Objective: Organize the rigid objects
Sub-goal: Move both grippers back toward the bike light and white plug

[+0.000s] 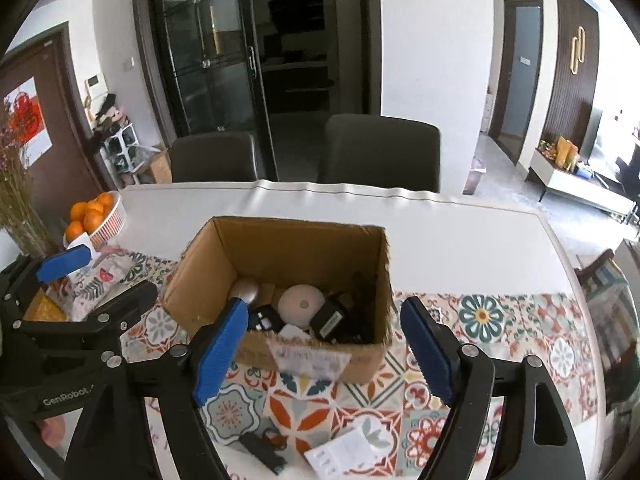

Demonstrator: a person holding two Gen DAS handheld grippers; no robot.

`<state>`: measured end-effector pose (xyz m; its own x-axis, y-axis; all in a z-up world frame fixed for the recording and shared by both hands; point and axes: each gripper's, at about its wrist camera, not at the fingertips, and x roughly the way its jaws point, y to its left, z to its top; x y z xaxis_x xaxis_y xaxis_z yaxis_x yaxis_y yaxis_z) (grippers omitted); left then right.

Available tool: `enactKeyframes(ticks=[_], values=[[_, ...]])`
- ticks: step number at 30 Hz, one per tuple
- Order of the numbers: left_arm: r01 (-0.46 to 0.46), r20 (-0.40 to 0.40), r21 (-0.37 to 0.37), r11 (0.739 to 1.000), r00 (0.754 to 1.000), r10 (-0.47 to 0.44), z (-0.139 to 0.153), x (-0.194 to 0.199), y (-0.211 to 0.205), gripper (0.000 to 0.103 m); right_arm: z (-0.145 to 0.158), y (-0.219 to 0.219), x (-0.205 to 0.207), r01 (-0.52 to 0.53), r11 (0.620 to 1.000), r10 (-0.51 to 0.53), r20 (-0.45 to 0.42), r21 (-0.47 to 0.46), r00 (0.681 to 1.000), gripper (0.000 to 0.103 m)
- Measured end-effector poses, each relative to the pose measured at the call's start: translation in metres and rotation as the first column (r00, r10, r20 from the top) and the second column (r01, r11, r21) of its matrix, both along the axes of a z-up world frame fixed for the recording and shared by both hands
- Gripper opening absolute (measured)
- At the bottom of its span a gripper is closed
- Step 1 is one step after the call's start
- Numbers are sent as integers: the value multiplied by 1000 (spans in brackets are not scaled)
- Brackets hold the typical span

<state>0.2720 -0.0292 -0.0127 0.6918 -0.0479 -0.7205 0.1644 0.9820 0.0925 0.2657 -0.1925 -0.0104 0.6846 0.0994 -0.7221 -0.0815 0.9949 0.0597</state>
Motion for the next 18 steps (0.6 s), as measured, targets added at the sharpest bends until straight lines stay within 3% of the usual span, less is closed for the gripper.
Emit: enactKeyframes(ticks=[7,18], values=[[29,19,14,999,999,-29,-4,-27,-7,99,-3,-8,-32,47,998,-46,13,-31,999,84],[89,-60,15,996,994,-88,-38,-54,-18,100,-31,-18,-67,90,995,-92,-37,-48,995,84]])
